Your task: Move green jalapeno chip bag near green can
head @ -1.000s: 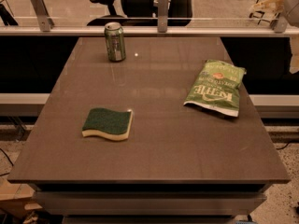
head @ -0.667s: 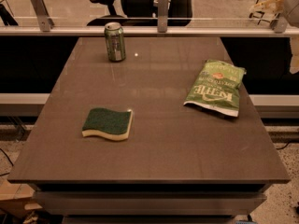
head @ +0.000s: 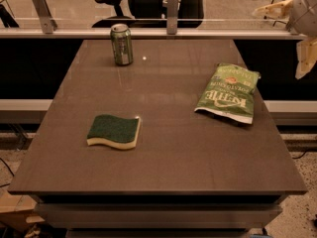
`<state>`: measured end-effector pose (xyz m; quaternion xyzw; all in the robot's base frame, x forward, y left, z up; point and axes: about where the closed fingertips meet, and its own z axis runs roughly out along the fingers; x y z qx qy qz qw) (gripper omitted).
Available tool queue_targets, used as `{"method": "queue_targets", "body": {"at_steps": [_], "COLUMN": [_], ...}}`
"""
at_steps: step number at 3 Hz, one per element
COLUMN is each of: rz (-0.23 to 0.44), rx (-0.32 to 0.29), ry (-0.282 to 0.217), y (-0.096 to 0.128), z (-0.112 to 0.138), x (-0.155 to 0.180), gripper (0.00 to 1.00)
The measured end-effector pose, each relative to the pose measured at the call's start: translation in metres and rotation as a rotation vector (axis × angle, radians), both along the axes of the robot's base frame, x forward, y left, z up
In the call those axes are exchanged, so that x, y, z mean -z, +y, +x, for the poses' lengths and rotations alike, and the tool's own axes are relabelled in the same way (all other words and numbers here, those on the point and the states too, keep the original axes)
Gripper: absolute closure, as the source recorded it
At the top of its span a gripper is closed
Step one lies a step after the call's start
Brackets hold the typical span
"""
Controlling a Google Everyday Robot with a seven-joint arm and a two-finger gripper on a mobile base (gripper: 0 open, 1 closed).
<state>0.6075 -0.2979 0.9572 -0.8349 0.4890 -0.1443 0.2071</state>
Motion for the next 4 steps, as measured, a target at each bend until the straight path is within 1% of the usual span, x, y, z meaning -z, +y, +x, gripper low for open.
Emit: {"method": "queue_targets", "body": {"at_steps": [1,2,3,4], "rz": [0.017,-0.006,-0.077,-0.145], "rx": [-0.084,-0.107,-0.093,-0.089], "ry": [-0.029,0.009,0.106,0.189], "y": [0.008,0.008,0.007,0.007], "z": [0.010,0.019,0.022,0.023], "x": [0.008,0.018,0.034,0.051], "gripper": [0.00,0.00,0.00,0.00]}}
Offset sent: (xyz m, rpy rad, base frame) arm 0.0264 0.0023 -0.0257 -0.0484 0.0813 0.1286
